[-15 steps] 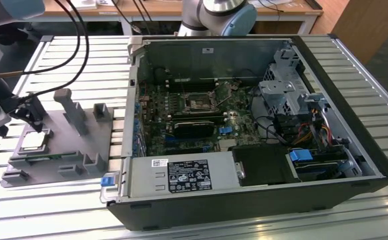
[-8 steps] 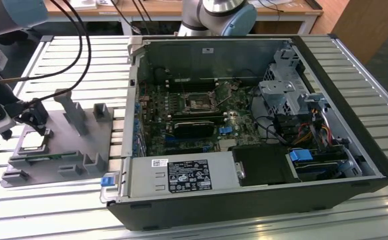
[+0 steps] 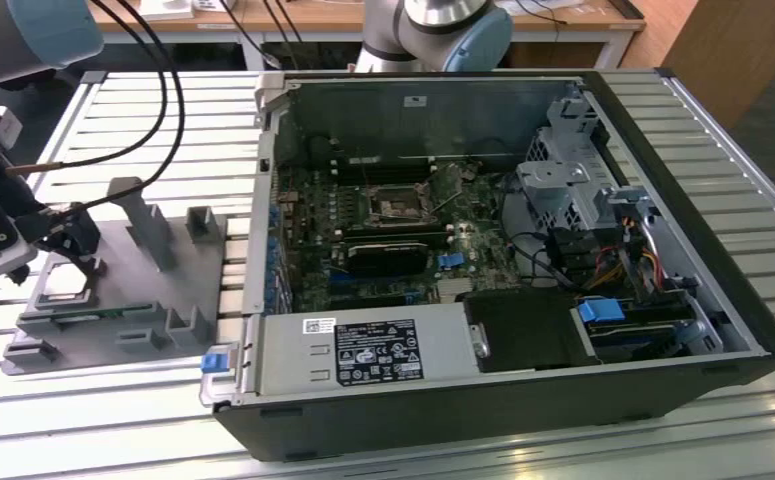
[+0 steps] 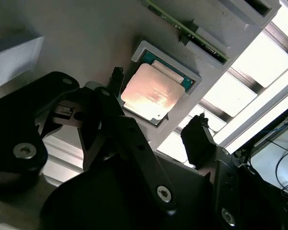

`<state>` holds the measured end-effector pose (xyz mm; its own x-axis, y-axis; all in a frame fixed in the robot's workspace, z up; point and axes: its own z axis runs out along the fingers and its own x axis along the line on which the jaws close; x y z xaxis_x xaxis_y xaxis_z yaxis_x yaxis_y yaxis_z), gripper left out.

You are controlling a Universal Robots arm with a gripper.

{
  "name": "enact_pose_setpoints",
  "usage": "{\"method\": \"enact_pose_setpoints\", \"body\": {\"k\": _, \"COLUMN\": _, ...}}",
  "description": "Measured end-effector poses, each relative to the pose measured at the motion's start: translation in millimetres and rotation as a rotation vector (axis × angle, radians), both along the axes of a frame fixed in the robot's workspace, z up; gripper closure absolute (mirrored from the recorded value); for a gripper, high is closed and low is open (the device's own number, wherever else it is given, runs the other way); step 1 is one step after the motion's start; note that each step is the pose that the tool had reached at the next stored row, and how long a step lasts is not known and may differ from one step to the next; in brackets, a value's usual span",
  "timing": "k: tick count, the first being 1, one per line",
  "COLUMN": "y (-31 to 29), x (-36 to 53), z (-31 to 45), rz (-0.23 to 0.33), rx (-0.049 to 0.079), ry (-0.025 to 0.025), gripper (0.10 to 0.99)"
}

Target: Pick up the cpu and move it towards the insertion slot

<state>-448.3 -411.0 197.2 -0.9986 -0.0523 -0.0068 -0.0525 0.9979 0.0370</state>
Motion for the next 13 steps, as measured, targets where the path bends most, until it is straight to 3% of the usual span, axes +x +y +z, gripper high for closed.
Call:
{"method": "enact_pose_setpoints", "body": {"k": 12, "y": 0.0, "x": 2.3, "z": -11.8, "rz": -0.015, "rx": 0.000, "ry": 0.0001, "gripper": 0.337}}
{"method": "enact_pose_setpoints", "body": {"k": 13, "y": 0.0, "x": 2.3, "z": -12.0, "rz": -0.016, "rx": 0.000, "ry": 0.0002, "gripper": 0.408}}
